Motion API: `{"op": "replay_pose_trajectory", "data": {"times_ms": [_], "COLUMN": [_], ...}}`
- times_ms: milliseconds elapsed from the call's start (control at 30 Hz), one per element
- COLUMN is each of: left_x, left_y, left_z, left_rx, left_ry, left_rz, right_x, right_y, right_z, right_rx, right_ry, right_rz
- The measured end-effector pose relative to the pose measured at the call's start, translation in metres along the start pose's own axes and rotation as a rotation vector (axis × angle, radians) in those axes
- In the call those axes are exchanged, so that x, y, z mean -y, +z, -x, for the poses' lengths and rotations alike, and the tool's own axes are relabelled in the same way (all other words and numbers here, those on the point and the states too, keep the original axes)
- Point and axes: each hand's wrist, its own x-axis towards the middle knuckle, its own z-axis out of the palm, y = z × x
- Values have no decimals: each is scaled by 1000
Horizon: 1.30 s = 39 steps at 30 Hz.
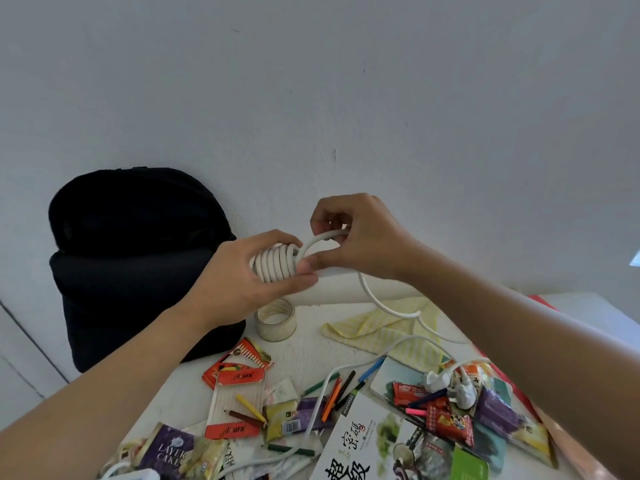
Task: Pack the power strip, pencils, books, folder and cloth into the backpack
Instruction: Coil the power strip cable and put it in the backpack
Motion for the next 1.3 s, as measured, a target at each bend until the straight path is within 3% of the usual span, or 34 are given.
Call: {"op": "replay_pose_trajectory", "data": {"times_ms": [100, 200, 333, 400, 533, 600, 733, 867, 967, 1067, 1133, 1300], "left_x": [-8, -22, -38, -42, -25, -14, 6, 14, 6, -5, -8, -12], "left_y": [-3, -9, -10, -9, -24, -32, -19, -6, 1, 10, 9, -2], "left_z": [-2, -4, -10, -16, -27, -29, -21, -2, 5, 6, 4, -2], "left_rx": [50, 88, -30, -126, -331, -347, -287, -34, 127, 131, 114, 104], "left_ry": [13, -13, -81, -102, -240, -291, -322, -223, -147, -98, -106, -176], "left_rz": [166, 401, 685, 716, 860, 821, 421, 48, 31, 30, 58, 235], "right_x": [5, 3, -7, -13, -20, -25, -25, -20, -18, -10, -8, -22], "right_y": [-13, -25, -23, -16, -5, -3, 1, 4, 4, 6, 4, -16], "right_z": [-6, -7, -5, -3, 19, 30, 35, 25, 17, 14, 11, -7], "right_rx": [176, 129, 114, 84, 178, 191, 68, -79, -144, -122, -66, 199], "right_ry": [171, 311, 350, 381, 403, 378, 84, -133, -141, -153, -63, 411], "right_rz": [-321, -613, -870, -767, -255, -59, 138, 249, 208, 119, 40, -412]}}
